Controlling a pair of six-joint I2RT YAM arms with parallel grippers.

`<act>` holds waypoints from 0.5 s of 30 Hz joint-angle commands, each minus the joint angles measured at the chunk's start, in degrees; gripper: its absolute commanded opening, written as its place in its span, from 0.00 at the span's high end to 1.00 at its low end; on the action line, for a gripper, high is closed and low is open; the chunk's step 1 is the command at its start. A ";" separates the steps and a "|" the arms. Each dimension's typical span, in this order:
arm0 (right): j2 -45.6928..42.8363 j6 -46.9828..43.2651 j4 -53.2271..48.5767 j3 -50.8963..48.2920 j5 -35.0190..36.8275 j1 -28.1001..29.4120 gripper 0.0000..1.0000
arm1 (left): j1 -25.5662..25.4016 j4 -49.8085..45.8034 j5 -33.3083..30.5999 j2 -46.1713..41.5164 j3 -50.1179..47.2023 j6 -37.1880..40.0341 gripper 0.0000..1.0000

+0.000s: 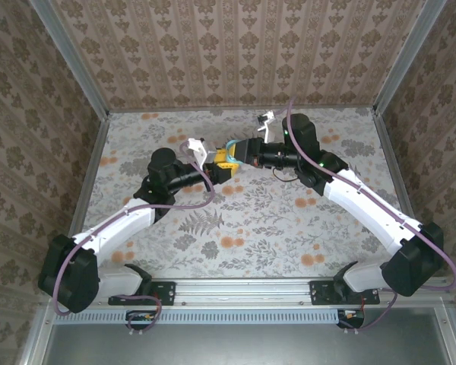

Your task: Insert wireless bluetooth earbuds into charging case

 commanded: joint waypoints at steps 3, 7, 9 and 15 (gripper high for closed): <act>0.76 -2.83 -5.25 2.11 2.54 0.77 0.74 | -0.37 2.53 0.21 -0.56 2.23 0.56 0.73; 0.77 -3.45 -6.65 2.73 3.69 0.97 0.74 | -0.37 2.53 0.05 -0.53 2.33 0.64 0.73; 0.76 -3.46 -6.92 2.75 4.89 0.97 0.74 | -0.37 2.44 0.28 -0.56 2.42 0.62 0.73; 0.76 -3.15 -6.19 3.15 6.97 1.21 0.74 | -0.45 2.10 1.12 -0.39 2.73 0.78 0.73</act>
